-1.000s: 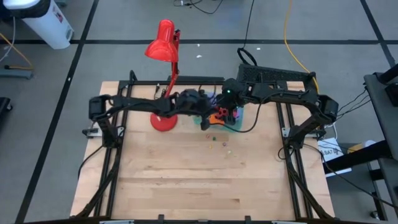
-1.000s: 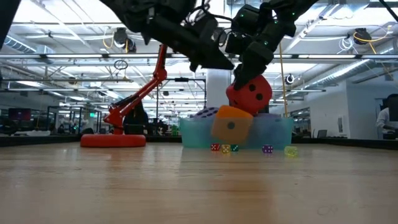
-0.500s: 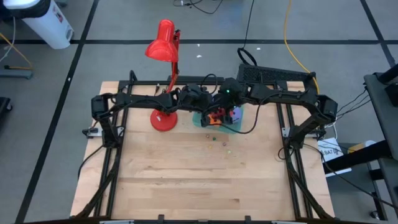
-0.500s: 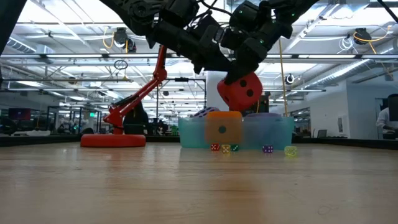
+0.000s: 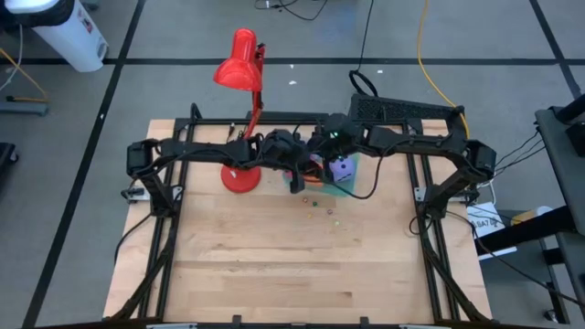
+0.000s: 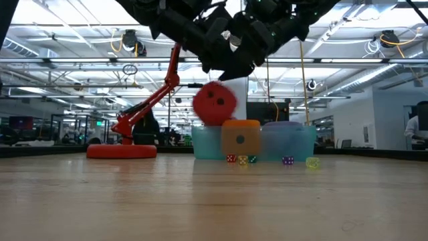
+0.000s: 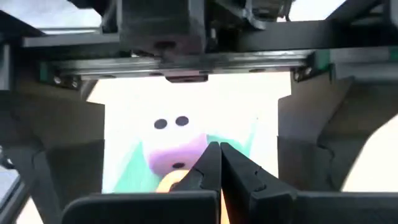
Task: Pick & Place Dice
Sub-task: Put the big red dice into the green bin
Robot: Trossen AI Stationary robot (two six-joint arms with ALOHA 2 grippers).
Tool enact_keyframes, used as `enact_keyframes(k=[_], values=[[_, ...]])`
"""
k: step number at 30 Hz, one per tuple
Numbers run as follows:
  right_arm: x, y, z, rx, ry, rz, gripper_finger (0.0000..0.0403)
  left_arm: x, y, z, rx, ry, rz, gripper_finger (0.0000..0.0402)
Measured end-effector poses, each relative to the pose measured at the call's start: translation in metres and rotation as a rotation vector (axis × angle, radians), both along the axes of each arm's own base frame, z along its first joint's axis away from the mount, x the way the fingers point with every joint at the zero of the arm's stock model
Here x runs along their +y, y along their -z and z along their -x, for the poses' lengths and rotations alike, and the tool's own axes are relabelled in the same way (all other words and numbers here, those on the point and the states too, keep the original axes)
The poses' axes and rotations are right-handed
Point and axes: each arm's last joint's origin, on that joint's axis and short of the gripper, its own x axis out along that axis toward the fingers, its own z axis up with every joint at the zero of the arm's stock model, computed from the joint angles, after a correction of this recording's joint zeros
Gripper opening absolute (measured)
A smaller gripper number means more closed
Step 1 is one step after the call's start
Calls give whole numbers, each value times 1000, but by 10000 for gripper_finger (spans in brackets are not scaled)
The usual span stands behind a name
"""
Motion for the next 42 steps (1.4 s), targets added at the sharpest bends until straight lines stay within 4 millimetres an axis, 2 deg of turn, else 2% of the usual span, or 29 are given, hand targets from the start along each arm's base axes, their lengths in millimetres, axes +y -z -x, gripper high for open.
enact_keyframes(k=[7,12,16,20,23,25,27,29,33,37,42], values=[[2,2,0,40,85,23,398,-4,7,0,54,-29,4,1],[0,19,6,87,120,-2,398,-1,15,3,93,-36,4,1],[0,33,13,150,145,-51,398,-2,10,10,129,-18,-18,1],[4,43,16,185,150,-86,398,-12,-13,30,153,-16,-52,1],[11,44,14,185,125,-81,398,-21,-30,57,139,-28,-56,1],[16,43,10,155,102,-65,398,-26,-32,79,142,-57,-9,1],[23,38,5,100,67,-32,398,-29,-27,100,139,-96,44,1],[29,34,0,45,35,2,398,-32,-13,120,169,-135,89,1],[36,26,-8,-58,16,54,398,-38,10,145,205,-220,157,1],[34,33,-18,-95,32,45,394,-45,27,156,239,-286,184,1],[30,49,-33,-140,50,43,385,-47,36,163,301,-379,172,1]])
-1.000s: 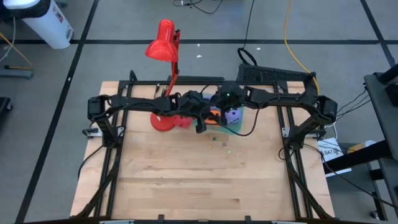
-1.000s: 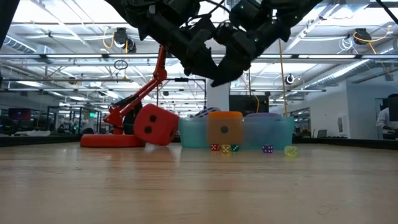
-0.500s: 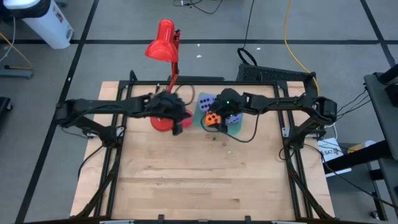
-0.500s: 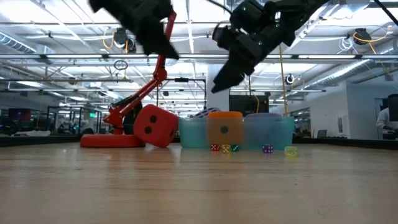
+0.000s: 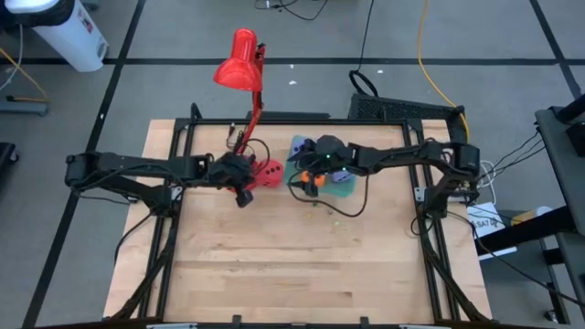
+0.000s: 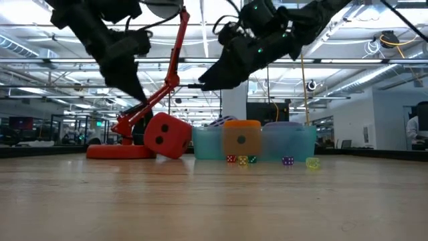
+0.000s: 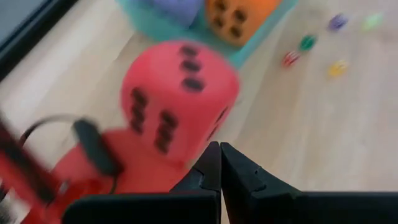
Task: Pick & Place Dice
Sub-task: Put the big red dice into the green bin
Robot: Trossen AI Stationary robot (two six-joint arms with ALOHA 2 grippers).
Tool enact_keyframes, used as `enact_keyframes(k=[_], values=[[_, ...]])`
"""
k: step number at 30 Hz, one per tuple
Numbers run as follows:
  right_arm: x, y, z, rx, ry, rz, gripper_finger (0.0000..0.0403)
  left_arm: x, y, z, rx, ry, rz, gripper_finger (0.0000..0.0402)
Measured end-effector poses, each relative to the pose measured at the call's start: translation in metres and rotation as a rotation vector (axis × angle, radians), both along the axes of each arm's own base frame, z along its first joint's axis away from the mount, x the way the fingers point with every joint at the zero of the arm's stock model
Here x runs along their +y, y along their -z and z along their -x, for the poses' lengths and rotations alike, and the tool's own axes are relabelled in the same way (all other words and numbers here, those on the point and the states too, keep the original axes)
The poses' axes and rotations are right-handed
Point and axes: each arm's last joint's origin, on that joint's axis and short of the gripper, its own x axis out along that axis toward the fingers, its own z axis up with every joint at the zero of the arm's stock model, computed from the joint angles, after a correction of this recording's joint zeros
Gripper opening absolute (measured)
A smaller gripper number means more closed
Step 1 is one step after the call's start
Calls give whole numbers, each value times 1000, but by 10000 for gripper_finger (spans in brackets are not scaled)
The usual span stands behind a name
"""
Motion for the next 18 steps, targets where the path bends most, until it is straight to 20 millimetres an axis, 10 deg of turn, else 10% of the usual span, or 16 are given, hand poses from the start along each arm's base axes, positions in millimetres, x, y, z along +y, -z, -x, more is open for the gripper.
enact_keyframes(k=[6,15,18], values=[[-4,19,-14,-43,22,11,296,2,6,7,87,-91,-37,3],[-7,29,-26,-135,14,39,26,14,13,5,126,-55,0,2],[-7,27,-26,-147,14,52,17,19,15,2,131,-57,-23,3]])
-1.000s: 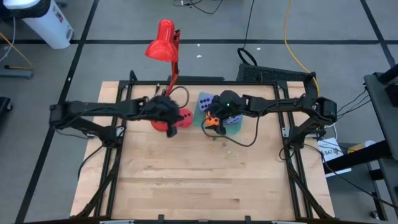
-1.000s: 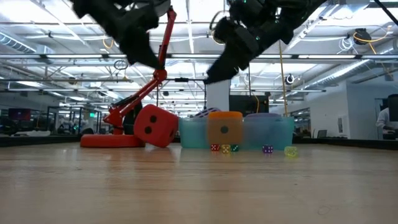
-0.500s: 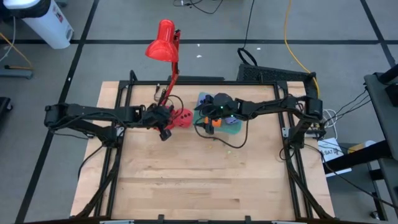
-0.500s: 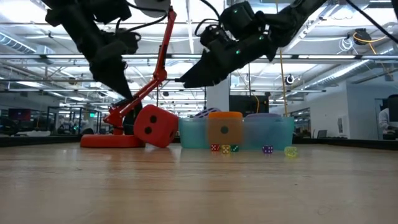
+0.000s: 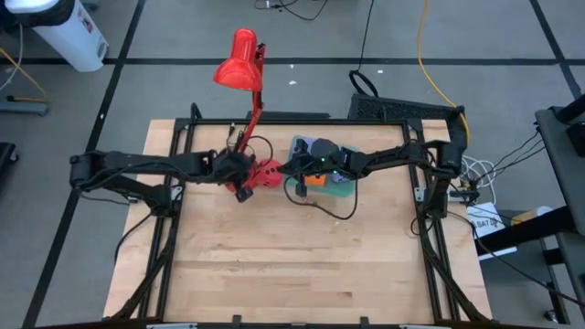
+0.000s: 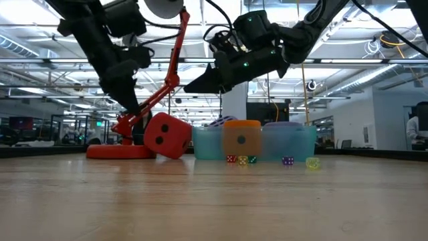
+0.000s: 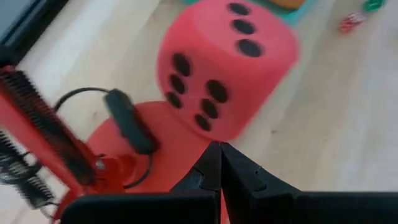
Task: Pick & Place Dice
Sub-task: Put the big red dice into the green bin
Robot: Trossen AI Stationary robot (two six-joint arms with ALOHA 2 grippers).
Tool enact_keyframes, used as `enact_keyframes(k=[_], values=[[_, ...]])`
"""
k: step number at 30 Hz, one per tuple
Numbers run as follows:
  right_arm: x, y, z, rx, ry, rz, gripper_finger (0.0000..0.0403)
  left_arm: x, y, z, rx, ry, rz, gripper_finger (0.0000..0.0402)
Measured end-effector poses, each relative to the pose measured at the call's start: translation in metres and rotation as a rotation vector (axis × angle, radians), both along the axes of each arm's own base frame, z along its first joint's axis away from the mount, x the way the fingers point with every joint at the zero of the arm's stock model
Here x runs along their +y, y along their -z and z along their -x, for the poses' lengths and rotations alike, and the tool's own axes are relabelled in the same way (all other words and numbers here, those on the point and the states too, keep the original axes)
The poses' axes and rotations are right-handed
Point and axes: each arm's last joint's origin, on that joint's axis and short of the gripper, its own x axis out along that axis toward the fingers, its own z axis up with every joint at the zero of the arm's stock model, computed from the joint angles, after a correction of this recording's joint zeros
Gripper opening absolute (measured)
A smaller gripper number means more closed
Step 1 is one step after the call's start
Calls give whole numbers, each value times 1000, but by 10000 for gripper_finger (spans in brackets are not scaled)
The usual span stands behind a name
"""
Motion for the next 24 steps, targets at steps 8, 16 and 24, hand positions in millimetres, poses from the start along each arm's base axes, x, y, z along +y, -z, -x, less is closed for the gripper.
enact_keyframes(k=[8,16,24], values=[[0,1,0,12,2,-10,10,20,7,-11,-31,27,-36,4],[1,7,2,75,11,-55,6,13,15,-20,-42,200,46,5],[5,11,3,121,4,-80,2,-33,16,-26,-21,412,85,4]])
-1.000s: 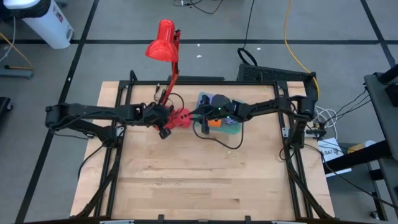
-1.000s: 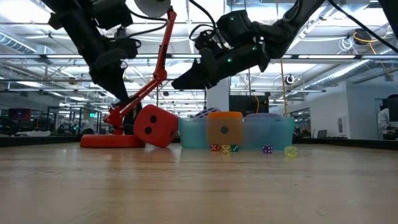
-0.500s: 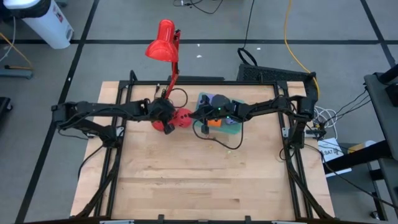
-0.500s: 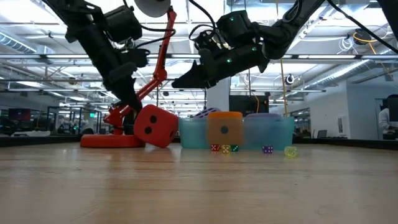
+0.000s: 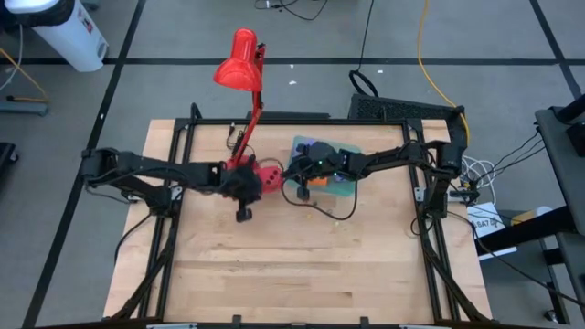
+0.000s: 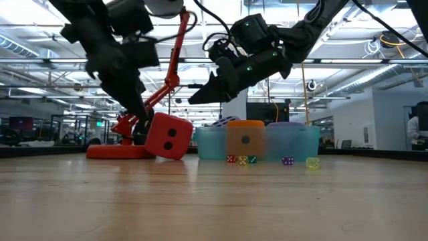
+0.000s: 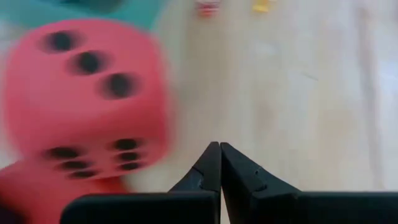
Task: Pick & Place Dice
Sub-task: Put the big red dice into the green bin
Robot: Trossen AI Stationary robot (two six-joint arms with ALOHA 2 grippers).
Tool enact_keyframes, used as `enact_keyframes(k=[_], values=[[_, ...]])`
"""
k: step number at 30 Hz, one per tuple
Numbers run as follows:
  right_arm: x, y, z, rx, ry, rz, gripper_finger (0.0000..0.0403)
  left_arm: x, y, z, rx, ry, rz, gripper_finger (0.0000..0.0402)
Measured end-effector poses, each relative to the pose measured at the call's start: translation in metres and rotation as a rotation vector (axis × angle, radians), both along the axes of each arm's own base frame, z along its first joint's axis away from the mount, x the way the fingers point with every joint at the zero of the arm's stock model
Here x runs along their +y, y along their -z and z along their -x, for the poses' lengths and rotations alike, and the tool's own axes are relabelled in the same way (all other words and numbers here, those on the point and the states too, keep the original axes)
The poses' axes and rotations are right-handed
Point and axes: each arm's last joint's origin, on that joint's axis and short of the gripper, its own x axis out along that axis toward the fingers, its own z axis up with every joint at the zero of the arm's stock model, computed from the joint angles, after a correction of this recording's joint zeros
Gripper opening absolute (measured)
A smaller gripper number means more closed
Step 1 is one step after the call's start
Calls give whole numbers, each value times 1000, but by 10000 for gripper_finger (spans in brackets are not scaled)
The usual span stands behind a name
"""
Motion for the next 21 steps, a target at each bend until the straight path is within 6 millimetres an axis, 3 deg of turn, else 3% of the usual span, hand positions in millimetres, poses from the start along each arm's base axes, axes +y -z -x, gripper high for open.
enact_keyframes(k=[3,7,13,21], values=[[3,1,0,10,-4,-14,1,-15,-3,1,-7,43,-39,3],[10,1,-2,12,-22,-14,1,-18,-13,11,-13,-67,-142,4],[16,1,-3,10,-38,-13,1,0,-30,21,-77,-238,-218,5],[26,1,-4,16,-8,11,0,42,-26,20,-66,-353,-266,2]])
